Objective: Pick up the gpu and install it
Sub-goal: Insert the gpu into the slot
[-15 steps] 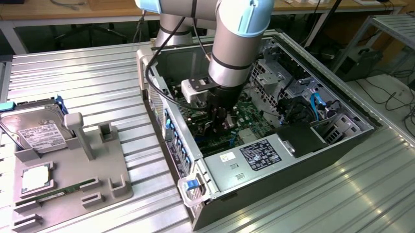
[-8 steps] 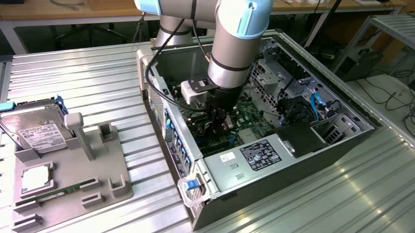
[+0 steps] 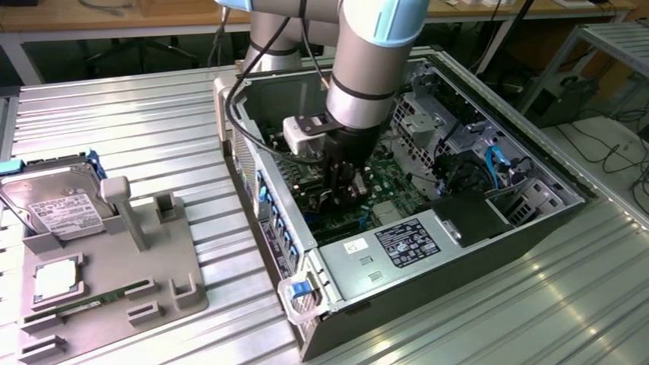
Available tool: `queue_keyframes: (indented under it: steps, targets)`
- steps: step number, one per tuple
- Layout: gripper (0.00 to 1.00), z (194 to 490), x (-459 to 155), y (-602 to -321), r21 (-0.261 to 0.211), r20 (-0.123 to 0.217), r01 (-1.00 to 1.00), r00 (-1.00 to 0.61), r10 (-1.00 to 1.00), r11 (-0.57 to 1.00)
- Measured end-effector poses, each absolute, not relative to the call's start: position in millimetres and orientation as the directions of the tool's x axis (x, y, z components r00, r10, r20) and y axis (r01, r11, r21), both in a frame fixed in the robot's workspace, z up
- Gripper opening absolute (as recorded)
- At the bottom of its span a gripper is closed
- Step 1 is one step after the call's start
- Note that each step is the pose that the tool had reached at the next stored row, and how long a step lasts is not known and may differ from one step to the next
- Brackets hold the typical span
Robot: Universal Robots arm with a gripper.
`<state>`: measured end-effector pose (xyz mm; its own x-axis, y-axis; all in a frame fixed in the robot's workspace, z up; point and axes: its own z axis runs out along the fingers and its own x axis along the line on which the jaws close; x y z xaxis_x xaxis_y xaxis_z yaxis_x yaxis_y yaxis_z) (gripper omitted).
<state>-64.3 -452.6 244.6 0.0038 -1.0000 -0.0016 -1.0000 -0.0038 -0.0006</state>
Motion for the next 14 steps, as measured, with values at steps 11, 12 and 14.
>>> queue_keyframes:
  steps: [11, 12, 14]
  targets:
    - [0.34, 286.3, -64.3, -450.1, -0.003, -0.002, -1.000, 0.004, -1.000, -0.004]
    - [0.27, 286.3, -64.3, -450.1, -0.003, -0.002, -1.000, 0.004, -1.000, -0.004]
    - [0.21, 286.3, -64.3, -450.1, -0.003, -0.002, -1.000, 0.004, -1.000, -0.004]
